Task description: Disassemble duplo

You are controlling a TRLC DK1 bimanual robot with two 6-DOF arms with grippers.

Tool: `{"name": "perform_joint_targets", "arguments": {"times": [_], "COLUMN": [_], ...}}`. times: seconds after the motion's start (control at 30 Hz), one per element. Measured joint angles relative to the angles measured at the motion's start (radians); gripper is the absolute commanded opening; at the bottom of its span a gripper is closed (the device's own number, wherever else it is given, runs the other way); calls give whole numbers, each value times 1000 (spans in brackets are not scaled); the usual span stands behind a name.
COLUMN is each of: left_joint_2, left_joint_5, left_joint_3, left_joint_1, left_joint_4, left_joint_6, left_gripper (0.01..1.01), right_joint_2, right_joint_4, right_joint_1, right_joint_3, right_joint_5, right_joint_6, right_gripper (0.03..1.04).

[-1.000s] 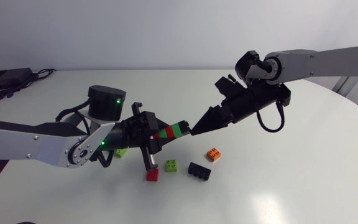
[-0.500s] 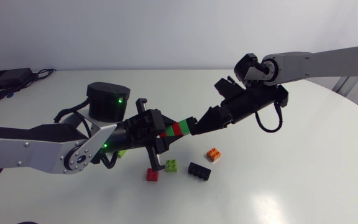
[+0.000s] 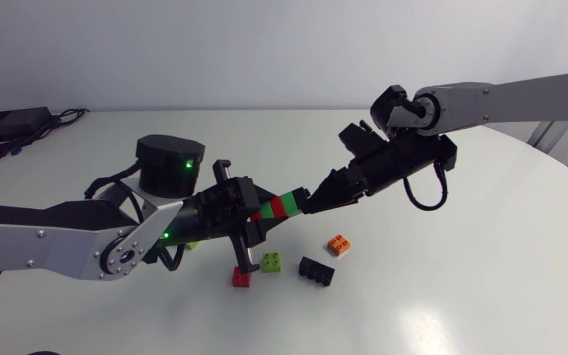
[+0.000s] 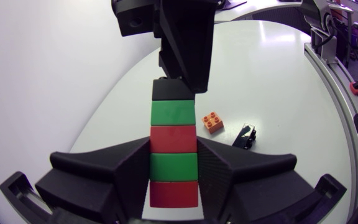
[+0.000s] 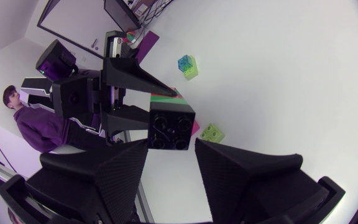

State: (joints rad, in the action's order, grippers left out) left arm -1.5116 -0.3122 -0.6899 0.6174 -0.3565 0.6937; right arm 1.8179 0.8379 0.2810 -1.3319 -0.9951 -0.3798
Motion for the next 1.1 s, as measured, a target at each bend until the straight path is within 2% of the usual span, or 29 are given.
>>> {"name": "perform_joint_targets", "arguments": {"times": [0.07, 0.3, 0.57, 0.63, 0.93, 1.1], "left_joint_2": [0, 0, 1, 1, 23, 27], "left_joint_5": [-6, -14, -14, -16, -13, -10], "left_joint_3": [4, 6, 14, 20, 37, 38], "left_joint_1": [5, 18, 18, 18, 18, 18], "left_joint_4": [0, -7, -25, -33, -44, -44], "left_joint_6": [0, 0, 0, 0, 2, 4], "left_gripper": [310, 310, 310, 310, 310, 310], "right_joint_2": [0, -1, -15, -23, -27, -46], "right_joint_4": [-3, -3, -3, -4, -2, 0], "right_joint_1": [0, 0, 0, 0, 3, 8], "right_joint_3": [-1, -2, -2, -2, -2, -2], "right_joint_5": [0, -9, -27, -26, -40, -3], "right_joint_6": [2, 18, 25, 27, 67, 70], "right_gripper": [739, 725, 408, 302, 277, 272]}}
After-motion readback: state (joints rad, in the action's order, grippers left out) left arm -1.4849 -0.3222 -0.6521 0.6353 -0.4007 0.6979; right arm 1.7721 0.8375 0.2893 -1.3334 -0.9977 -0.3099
